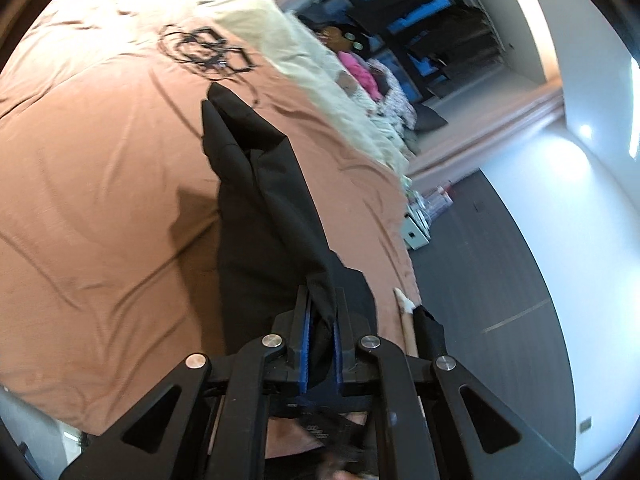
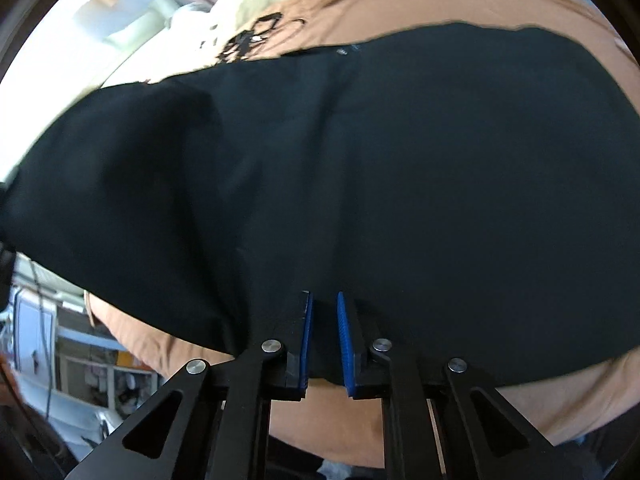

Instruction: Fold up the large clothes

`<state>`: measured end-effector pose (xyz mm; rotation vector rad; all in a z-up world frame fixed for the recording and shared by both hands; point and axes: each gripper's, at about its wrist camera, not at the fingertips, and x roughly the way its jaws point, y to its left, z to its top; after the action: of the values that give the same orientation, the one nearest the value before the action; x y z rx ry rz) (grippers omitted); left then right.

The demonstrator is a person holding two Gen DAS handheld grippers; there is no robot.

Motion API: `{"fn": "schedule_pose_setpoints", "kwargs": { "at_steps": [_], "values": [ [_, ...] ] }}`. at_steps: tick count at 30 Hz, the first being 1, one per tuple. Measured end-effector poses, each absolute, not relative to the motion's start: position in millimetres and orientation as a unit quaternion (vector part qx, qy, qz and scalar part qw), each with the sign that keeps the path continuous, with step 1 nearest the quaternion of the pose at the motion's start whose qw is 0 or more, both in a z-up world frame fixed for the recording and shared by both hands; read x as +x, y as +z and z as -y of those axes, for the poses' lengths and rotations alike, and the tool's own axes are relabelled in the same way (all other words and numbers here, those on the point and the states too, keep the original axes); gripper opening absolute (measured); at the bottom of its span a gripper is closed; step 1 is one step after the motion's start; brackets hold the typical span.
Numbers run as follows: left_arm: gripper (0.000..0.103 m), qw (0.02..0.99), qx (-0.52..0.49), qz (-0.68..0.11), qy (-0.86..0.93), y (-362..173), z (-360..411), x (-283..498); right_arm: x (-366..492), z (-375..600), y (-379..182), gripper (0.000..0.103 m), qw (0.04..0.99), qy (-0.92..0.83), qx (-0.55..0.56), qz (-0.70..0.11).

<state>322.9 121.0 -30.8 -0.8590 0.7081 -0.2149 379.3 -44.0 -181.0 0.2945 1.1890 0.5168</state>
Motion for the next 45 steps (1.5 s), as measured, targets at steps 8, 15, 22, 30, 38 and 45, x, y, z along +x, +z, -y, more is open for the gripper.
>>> {"fn": "schedule_pose_setpoints", "kwargs": {
  "at_steps": [8,15,22,30,38,45],
  "values": [
    [0.010,0.851,-0.369,-0.344,-0.146,-2.1,-69.6,350.6,393.2,46.5,-186.7,0.014,0.770,0.252,0.141,-0.568],
    [0.010,0.849,-0.328,-0.369,-0.187,8.4,-4.9,385.2,405.6,120.7,-154.2,0.014,0.788,0.242,0.216,-0.523],
    [0.010,0.831,-0.285,-0.422,-0.225,-17.4,78.8,425.5,401.4,216.5,-133.7,0.014,0.810,0.195,0.276,-0.478],
    [0.013,0.761,-0.252,-0.533,-0.272,-84.8,157.9,462.8,393.8,282.3,-167.0,0.051,0.800,0.133,0.325,-0.487],
    [0.058,0.796,-0.233,-0.513,-0.223,-73.6,112.1,457.4,403.7,285.1,-178.5,0.071,0.787,0.163,0.358,-0.476],
    [0.058,0.814,-0.229,-0.509,-0.157,-80.9,38.8,440.8,415.5,243.6,-175.9,0.078,0.777,0.208,0.339,-0.489]
  ]
}}
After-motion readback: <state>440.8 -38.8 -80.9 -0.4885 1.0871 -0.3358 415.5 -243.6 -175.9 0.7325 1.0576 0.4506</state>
